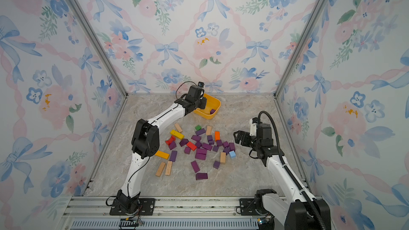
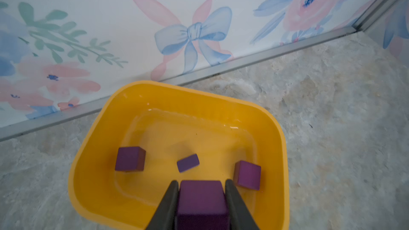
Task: Pick purple bricks into the storage bin
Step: Place the building block in the storage box.
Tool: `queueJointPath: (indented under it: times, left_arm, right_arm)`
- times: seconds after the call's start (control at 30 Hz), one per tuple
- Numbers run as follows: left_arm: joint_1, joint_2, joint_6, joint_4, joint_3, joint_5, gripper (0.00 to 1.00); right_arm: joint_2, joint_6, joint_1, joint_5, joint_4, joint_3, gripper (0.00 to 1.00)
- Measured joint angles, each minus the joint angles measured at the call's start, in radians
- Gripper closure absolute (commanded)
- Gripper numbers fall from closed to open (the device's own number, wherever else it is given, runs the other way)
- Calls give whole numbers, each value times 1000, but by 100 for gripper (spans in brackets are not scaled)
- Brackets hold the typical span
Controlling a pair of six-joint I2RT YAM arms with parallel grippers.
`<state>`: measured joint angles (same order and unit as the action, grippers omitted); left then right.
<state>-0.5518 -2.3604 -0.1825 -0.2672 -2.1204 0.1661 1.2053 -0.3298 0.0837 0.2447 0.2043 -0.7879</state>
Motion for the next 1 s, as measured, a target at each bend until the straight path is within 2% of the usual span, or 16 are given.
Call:
queueJointPath:
  times: [0.07,0.1,0.23,0.27,0.3,0.4,0.63,0.8,1.0]
  left_arm:
    - [15,-50,9,4,-72,0,74]
    - [24,-72,11,5,-105,0,69]
    - [59,-110,17,4,-171,-7,26]
    - [66,-111,21,4,-179,-6,17]
    - [74,-112,22,4,-185,-5,13]
    - [82,-111,38,9,-195,9,8]
    - [48,-89,75,8,-136,65,5]
    - [-5,-8,106,9,-23,128,5]
    - [-80,177,143,43,175,168,4]
  right_arm:
    - [7,0,-1,3,0,0,3]
    - [11,0,-3,4,0,0,3]
    - [23,0,-9,9,0,0,3]
    - [23,1,-11,10,0,0,3]
    - [23,1,-12,11,0,0,3]
    - [23,1,-12,13,0,0,3]
    - [-8,0,-12,14,-8,17,3]
    - [-36,-8,-17,55,-64,50,3]
    - [39,-21,-18,153,-111,53,3]
